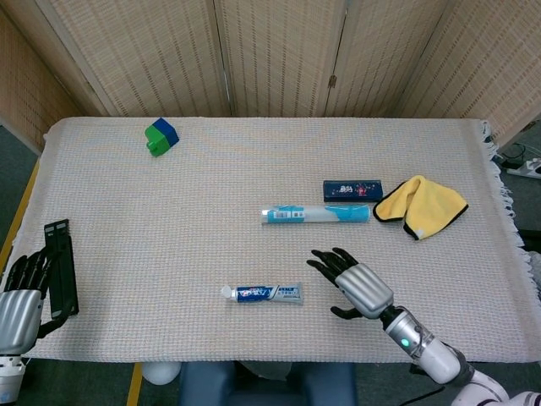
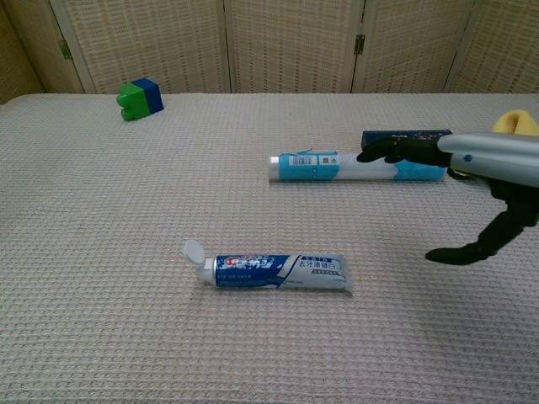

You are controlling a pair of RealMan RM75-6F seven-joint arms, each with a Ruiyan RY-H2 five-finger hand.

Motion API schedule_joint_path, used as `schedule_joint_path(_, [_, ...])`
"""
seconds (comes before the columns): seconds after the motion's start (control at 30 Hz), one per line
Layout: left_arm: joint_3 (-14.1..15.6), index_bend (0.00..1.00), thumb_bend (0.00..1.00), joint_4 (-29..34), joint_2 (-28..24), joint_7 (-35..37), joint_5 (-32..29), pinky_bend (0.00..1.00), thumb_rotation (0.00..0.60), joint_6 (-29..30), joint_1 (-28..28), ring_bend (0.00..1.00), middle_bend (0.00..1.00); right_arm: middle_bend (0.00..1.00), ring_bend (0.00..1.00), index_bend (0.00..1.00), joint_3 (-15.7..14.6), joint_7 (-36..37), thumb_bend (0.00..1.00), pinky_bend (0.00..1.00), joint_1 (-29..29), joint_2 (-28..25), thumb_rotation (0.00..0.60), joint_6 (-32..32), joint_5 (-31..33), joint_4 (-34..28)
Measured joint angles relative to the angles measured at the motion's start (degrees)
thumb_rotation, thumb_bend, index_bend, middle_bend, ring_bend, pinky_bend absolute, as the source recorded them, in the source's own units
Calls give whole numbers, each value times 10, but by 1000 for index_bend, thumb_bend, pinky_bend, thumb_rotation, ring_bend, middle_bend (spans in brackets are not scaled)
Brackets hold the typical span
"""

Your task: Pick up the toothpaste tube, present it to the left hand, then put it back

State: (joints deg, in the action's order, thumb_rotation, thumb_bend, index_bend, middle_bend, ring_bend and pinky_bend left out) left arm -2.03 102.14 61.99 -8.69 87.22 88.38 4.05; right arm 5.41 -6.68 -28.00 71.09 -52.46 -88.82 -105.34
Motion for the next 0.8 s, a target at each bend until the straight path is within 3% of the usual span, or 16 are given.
schedule_joint_path(0.2, [3,17,415,3,-6,8,4,0,600,5,-6,22,0,33,81,0,27,-78,310,3,-58,86,600,48,80,11])
schedule_joint_path(0.33, [5,16,415,3,-9,14,7,0,600,6,-8,22,0,91,155,5,36,-129,310,60,-87,139,600,60,128,35])
schedule_joint_path(0.47, [6,16,415,4,-11,18,9,0,600,4,-8,22,0,190,243,97,40,-181,309,175,-109,195,600,58,173,73])
schedule_joint_path(0.8, [5,16,415,2,-11,18,8,0,600,0,-7,22,0,254,291,215,46,-231,310,248,-158,290,600,54,259,146])
